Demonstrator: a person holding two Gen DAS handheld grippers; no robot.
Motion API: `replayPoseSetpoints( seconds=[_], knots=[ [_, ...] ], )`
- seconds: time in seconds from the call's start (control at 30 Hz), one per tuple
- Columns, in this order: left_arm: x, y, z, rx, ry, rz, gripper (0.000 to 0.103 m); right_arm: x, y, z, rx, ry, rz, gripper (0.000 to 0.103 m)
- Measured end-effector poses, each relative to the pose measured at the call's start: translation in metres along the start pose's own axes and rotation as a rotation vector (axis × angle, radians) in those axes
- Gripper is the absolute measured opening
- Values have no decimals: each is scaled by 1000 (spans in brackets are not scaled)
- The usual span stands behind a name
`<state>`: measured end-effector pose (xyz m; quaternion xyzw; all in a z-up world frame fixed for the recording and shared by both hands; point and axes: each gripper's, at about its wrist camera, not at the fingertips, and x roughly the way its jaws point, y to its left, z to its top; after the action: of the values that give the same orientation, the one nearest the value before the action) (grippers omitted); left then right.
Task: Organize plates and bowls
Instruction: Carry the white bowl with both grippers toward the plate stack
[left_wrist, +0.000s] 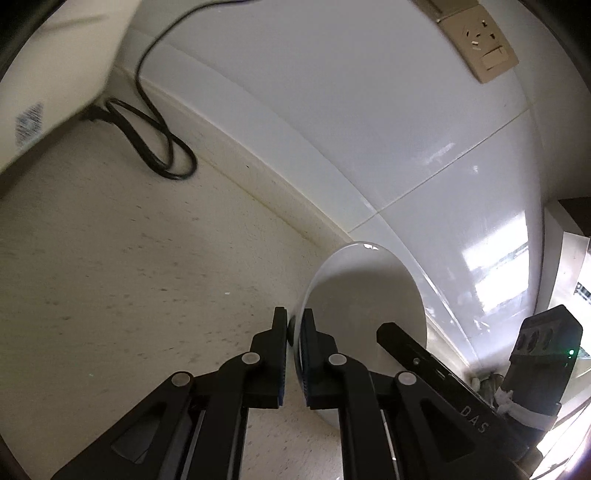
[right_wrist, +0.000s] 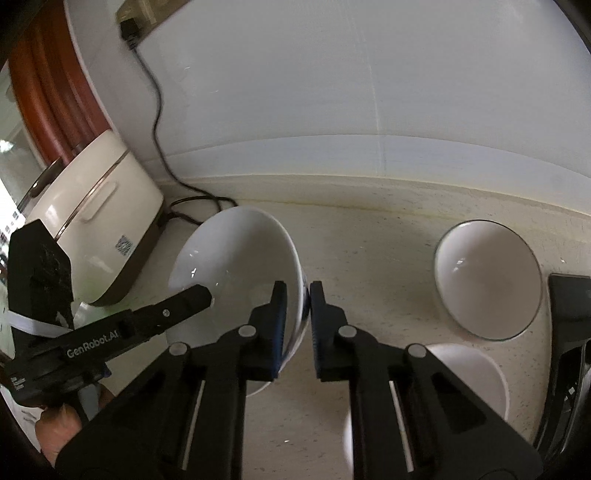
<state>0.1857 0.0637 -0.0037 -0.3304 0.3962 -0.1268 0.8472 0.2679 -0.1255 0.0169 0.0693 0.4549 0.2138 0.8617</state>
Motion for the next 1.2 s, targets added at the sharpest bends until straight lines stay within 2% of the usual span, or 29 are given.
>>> replayPoseSetpoints(
  seconds=[0.33,0.73,0.87,1.2],
  knots=[
    [-73,35,-16,-31,-76,128,7,10,76,-25,-154,45,83,14],
    [-143,93,-59,-169,-174,233,7,29,140,-67,-319,119,179,14],
    [-151,103,-68,-189,-188,268,7,36,152,-76,-349,137,184,14],
    [-147,115,-74,-238,-182,292,8,45,158,-85,-364,178,189,14]
  ],
)
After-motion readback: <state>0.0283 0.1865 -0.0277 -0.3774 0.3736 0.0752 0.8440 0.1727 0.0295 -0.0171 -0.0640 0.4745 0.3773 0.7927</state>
